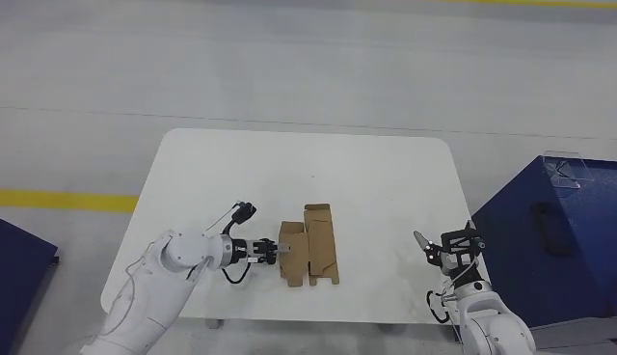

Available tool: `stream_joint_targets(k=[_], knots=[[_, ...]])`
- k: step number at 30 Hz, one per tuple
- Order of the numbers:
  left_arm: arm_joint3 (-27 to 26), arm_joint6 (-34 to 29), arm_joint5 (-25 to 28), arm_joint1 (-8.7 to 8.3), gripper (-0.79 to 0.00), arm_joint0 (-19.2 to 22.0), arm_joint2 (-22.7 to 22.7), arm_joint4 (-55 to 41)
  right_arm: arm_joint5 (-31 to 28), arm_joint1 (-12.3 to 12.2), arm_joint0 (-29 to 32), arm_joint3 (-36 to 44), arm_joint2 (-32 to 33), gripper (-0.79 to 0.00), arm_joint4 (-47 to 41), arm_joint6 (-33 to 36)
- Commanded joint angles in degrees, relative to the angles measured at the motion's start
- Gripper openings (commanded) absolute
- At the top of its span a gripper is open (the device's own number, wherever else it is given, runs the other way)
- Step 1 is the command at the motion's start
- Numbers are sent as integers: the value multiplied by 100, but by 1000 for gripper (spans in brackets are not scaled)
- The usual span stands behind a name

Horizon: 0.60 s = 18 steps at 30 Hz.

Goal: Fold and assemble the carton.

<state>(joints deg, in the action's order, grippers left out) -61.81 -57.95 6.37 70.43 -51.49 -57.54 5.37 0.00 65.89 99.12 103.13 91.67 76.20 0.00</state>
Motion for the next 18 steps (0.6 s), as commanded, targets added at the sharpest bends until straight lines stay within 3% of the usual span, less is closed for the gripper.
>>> stream_joint_targets(k=[1,5,9,14,18], knots=[[148,-58,89,39,-431,94,108,-61,0,0,0,0,0,0,0,0],[667,-403,210,125,-502,333,217,-542,0,0,0,0,0,0,0,0],[1072,-389,363,214,-782,530,358,-702,0,0,0,0,0,0,0,0],[1384,-397,706,298,-785,681,449,-933,0,0,0,0,0,0,0,0],[1499,-1046,1088,312,-785,738,300,-1701,0,0,0,0,0,0,0,0]])
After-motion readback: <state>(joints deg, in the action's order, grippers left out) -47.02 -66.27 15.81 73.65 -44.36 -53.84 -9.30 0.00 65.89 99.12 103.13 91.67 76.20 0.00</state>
